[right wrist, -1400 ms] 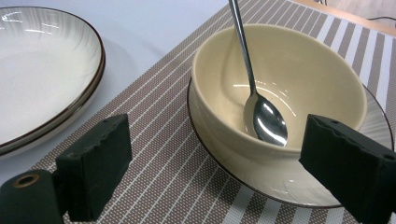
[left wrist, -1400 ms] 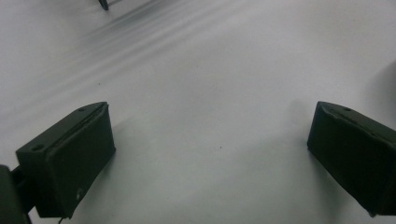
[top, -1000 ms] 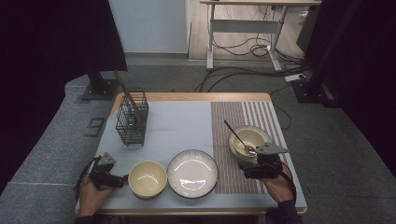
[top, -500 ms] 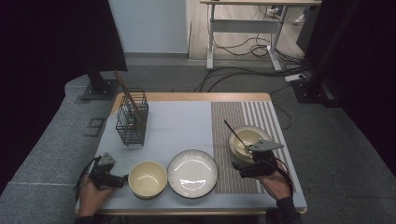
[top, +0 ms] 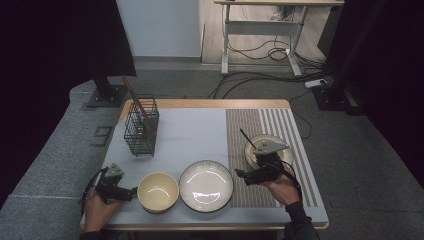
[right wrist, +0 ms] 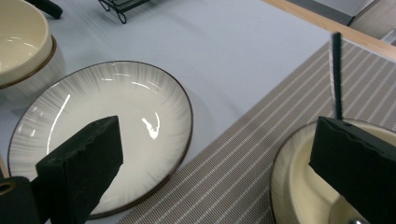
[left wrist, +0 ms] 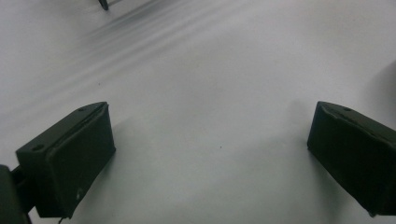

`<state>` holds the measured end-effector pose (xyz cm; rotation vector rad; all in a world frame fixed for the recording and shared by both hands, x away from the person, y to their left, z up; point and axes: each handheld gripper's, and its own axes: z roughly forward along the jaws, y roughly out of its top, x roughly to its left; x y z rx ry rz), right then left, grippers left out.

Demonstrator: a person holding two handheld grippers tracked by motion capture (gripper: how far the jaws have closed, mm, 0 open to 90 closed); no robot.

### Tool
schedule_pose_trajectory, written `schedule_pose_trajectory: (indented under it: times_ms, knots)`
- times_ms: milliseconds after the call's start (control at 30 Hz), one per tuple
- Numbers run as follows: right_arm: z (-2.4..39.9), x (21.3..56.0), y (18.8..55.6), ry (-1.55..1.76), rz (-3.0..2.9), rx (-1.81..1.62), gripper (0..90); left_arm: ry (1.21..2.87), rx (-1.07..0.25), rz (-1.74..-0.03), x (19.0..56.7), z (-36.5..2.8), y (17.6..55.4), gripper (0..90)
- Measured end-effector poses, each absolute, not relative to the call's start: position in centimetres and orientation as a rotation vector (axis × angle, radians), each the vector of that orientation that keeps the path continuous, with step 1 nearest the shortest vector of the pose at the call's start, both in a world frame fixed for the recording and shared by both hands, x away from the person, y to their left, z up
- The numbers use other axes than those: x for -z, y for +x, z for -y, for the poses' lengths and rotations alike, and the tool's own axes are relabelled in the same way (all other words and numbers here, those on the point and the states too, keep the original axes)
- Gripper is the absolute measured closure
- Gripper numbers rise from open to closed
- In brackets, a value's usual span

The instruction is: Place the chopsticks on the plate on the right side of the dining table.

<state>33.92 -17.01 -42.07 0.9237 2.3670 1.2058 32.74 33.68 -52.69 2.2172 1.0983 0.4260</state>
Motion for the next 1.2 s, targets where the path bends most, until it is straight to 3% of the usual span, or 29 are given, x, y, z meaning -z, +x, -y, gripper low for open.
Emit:
schedule_pose_trajectory:
  times_ms: [767,1200]
  knots:
    - [11.9,40.4,36.8,0.908,-2.473,-1.200,6.6,2.217,-0.426,-1.098,52.7,-33.7,32.7,0.5]
    - [9.1,40.4,38.3,0.859,-2.518,-1.214,3.9,2.217,-0.425,-1.099,52.7,-33.7,32.7,0.5]
